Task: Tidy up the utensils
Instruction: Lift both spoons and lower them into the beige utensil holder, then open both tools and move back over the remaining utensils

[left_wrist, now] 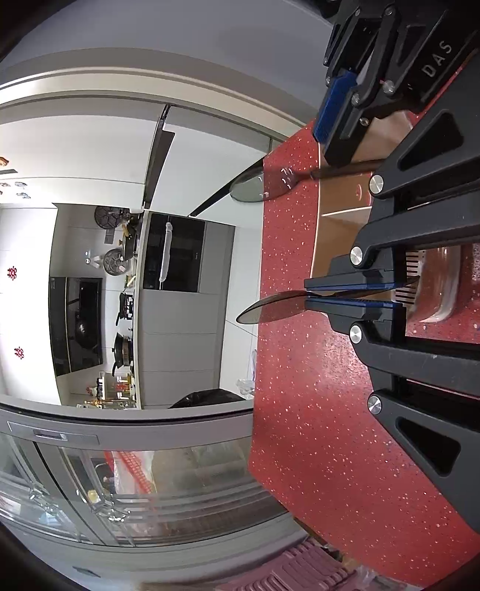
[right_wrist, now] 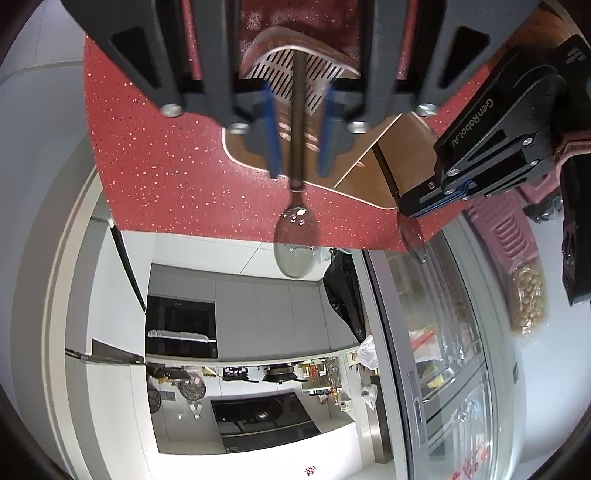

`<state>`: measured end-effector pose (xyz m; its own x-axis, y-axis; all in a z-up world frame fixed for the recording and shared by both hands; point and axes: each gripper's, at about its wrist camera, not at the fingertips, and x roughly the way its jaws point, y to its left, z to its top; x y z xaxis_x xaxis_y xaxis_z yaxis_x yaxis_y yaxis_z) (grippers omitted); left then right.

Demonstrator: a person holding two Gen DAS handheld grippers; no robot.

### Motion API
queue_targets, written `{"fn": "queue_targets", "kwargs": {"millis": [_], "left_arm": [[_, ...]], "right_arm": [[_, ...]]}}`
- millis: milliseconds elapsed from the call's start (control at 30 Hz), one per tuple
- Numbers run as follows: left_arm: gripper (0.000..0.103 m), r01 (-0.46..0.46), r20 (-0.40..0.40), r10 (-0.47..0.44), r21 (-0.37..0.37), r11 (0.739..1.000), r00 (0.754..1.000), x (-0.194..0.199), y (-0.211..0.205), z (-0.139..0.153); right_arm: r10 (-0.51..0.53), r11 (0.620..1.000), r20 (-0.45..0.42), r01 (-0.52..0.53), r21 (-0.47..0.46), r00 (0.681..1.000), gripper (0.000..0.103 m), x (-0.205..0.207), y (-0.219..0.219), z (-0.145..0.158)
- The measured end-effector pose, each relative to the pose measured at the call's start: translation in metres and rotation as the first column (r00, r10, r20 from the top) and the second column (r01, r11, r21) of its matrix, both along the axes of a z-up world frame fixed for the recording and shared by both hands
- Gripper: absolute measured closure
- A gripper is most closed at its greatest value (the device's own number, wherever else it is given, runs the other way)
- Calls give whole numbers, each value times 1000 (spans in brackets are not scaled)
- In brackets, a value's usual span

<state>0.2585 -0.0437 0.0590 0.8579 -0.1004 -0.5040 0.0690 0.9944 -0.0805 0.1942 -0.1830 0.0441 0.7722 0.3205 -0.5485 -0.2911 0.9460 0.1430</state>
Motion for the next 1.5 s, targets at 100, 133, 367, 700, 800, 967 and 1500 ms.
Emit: {"fn": "queue_targets", "kwargs": {"millis": [100, 133, 367, 700, 800, 967, 1500], "left_arm": [[75, -5, -2, 5, -4, 1000, 1000, -3, 2, 3], [75, -6, 0, 6, -4, 1000, 1000, -4, 2, 4], [75, 18, 13, -17, -29, 999, 1000, -22, 7, 15], [75, 23, -18, -24, -84, 996, 1000, -71, 36, 17], [74, 13, -56, -19, -92, 996, 998, -90, 46, 6], [0, -47, -90, 41, -63, 997, 995, -119, 60, -12], [0, -46, -297, 60, 55, 997, 953, -159, 110, -86]], "right_arm": [[-14, 1000, 10, 14, 27, 1000, 57, -4, -6, 5], [-17, 999, 10, 16, 34, 1000, 57, -6, -7, 7], [-22, 998, 22, 21, 60, 1000, 48, -28, -16, 21], [-37, 993, 0, 37, 109, 999, 31, -86, -33, 24], [-26, 994, -30, 29, 110, 999, 23, -103, -34, 18], [-2, 994, -98, 13, 109, 995, 20, -130, -29, 1], [-6, 994, -386, 46, 95, 923, 0, -167, -10, -60]]}}
